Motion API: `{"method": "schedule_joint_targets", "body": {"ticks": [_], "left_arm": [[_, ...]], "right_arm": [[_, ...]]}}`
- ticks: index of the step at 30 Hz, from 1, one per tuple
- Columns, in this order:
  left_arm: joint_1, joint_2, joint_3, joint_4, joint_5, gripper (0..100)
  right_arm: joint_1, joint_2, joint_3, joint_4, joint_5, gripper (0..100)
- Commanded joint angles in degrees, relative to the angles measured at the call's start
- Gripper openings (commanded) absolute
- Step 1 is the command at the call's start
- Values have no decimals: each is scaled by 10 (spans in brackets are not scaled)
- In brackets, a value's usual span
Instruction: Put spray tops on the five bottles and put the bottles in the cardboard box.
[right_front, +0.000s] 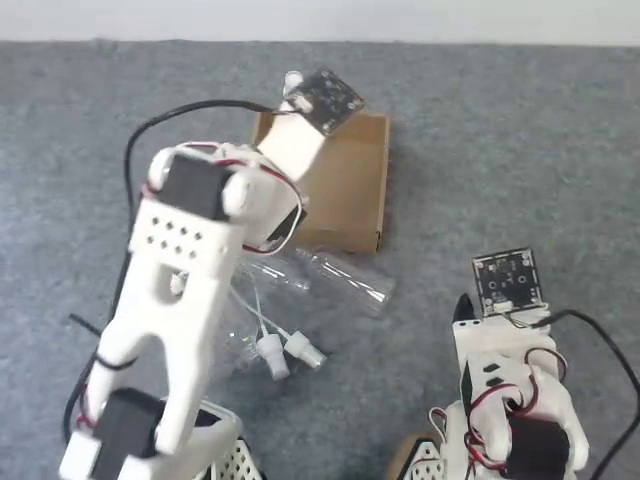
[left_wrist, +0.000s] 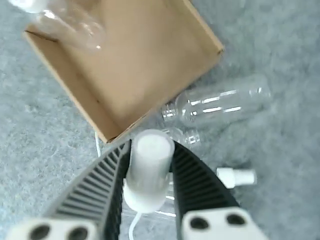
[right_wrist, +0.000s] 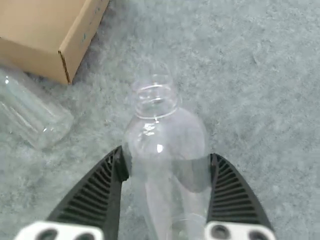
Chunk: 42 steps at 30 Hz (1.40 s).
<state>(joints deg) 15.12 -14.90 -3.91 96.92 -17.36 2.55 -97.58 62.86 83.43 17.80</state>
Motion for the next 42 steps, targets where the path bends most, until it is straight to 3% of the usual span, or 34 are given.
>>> {"method": "schedule_joint_targets", "body": {"ticks": [1, 18, 24, 31, 42], "left_arm": [[-4, -58, -27, -11, 38, 12], [-4, -185, -15, -4, 128, 12], [-4, -250, -15, -3, 222, 12], [-4, -300, 8, -7, 301, 12], [-4, -440, 87, -109, 351, 12]], "right_arm": [[-26, -6, -1, -24, 17, 117], [-167, -6, -3, -79, -24, 117], [-196, -6, -12, -81, -24, 29], [-228, -6, -14, -81, -24, 25], [-265, -6, -25, -137, -25, 22]]}}
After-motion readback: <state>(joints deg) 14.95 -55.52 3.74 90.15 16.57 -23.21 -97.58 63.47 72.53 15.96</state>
